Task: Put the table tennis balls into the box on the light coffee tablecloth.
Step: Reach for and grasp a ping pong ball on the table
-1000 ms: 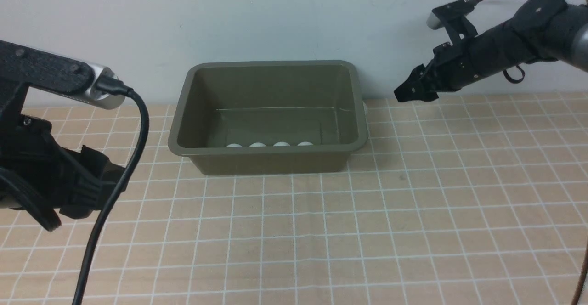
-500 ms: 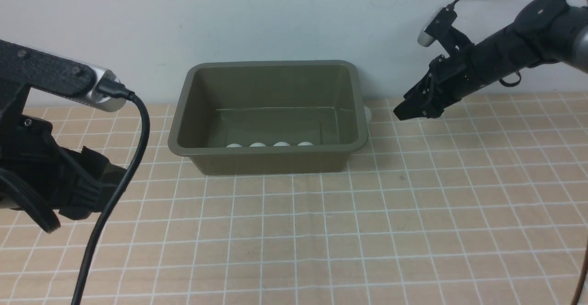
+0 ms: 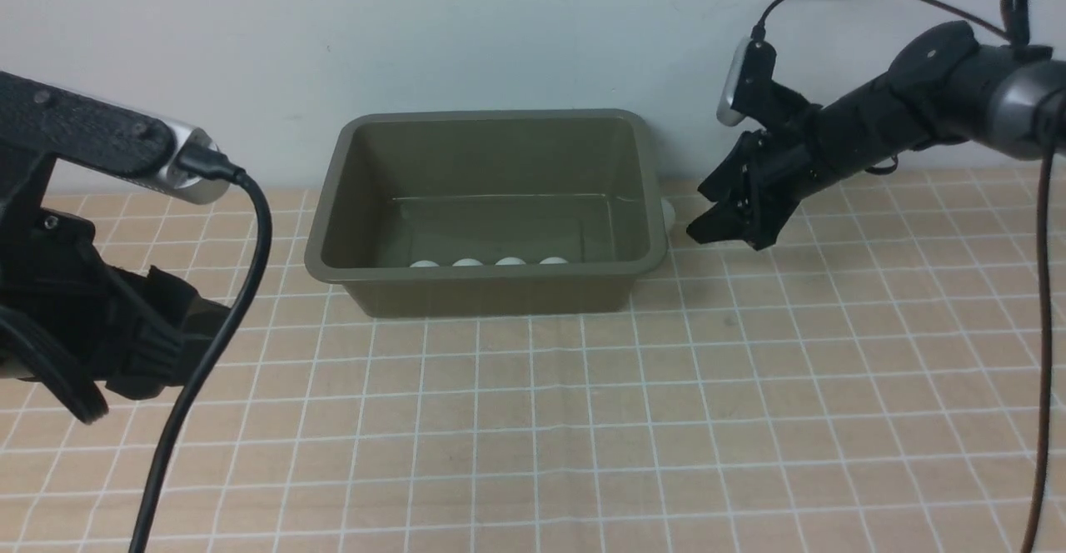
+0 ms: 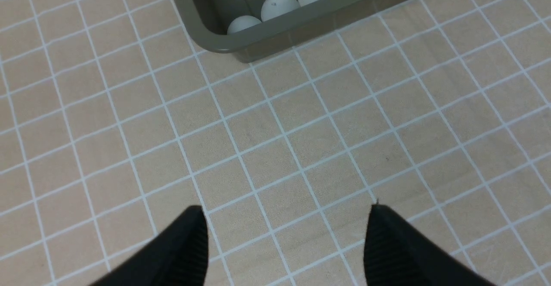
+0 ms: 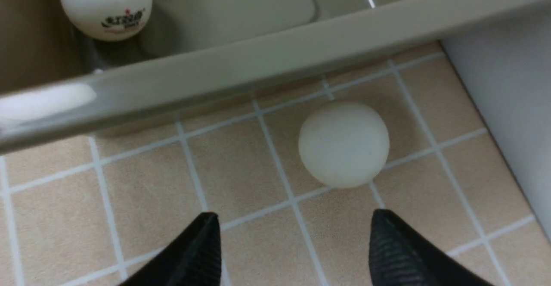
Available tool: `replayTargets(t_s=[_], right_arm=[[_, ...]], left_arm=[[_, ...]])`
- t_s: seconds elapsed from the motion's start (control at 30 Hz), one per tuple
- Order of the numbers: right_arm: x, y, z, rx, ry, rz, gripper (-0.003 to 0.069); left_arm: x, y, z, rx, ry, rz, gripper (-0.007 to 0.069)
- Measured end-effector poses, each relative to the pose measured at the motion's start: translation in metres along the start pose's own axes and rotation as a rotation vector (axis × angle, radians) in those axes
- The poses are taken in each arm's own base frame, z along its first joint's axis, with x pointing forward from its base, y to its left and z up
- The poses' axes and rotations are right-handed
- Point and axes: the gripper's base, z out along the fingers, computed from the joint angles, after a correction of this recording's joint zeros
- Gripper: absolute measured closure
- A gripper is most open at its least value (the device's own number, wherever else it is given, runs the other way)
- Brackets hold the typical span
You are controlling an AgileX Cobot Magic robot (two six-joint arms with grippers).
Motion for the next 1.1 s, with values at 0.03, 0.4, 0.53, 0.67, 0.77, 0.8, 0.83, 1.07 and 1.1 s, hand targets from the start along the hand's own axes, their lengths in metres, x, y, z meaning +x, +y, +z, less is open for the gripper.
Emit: replayTargets(t_s=[0.03, 0.4, 0.53, 0.67, 0.77, 0.8, 0.83, 1.07, 1.1], right_arm=[[0.000, -0.001, 0.003, 0.011, -0.003, 0.003, 0.0194], [-0.010, -0.003, 0.021, 0.136, -0.015, -0.015, 0.0140], [-0.010, 0.000, 0.026, 0.129, 0.004, -0.038, 0.0139], [-0.010, 0.002, 0.027, 0.112, 0.006, -0.046, 0.0139], [-0.010, 0.002, 0.028, 0.108, 0.001, -0.041, 0.0139], [-0.009, 0.003, 0.029, 0.106, -0.003, -0.036, 0.0139], [-0.009, 0.003, 0.029, 0.106, -0.004, -0.035, 0.0139], [-0.001, 0.005, 0.042, 0.075, -0.016, 0.003, 0.0139], [0.001, 0.006, 0.044, 0.071, -0.018, 0.008, 0.0139]], left_arm=[[0.000, 0.000, 0.000, 0.000, 0.000, 0.000, 0.0221], [0.000, 0.000, 0.000, 0.000, -0.001, 0.000, 0.0221], [0.000, 0.000, 0.000, 0.000, -0.001, 0.001, 0.0221], [0.000, 0.000, 0.000, 0.000, -0.001, 0.002, 0.0221], [0.000, 0.000, 0.000, 0.000, -0.001, 0.002, 0.0221], [0.000, 0.000, 0.000, 0.000, -0.001, 0.002, 0.0221], [0.000, 0.000, 0.000, 0.000, -0.001, 0.002, 0.0221], [0.000, 0.000, 0.000, 0.000, -0.001, 0.003, 0.0221], [0.000, 0.000, 0.000, 0.000, -0.001, 0.005, 0.0221]])
